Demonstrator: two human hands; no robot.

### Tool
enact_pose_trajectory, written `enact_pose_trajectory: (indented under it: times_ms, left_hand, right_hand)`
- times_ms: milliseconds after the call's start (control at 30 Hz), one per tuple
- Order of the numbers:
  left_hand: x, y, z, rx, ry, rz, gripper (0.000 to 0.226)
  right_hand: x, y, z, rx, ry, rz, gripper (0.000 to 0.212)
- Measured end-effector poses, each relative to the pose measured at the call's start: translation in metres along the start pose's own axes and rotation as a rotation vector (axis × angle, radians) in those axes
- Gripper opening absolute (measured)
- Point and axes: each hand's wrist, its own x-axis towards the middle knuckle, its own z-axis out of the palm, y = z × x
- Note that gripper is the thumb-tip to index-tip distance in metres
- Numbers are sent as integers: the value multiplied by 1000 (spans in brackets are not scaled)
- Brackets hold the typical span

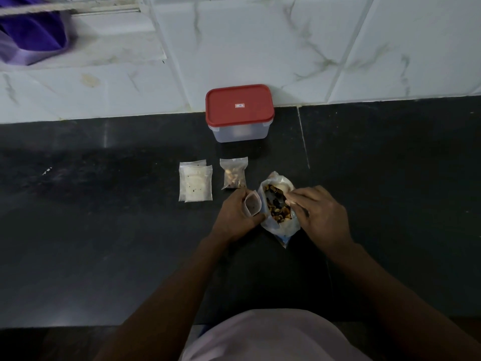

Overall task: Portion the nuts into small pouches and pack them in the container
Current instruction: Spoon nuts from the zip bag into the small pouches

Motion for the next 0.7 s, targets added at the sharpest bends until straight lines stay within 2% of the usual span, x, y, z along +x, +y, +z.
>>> enact_pose_trajectory:
  times_ms: [333, 500, 700]
  left_hand:
    - [0, -1, 2, 20, 11, 0, 47]
    - [0, -4, 2, 23, 13, -2, 47]
    - [-1, -1, 1, 12, 11, -3, 47]
  right_hand:
    - [-5, -4, -1, 76, -43, 23, 23]
    - [-4, -7, -4, 98, 17, 7, 24]
    - [3, -4, 7, 39, 9, -42, 30]
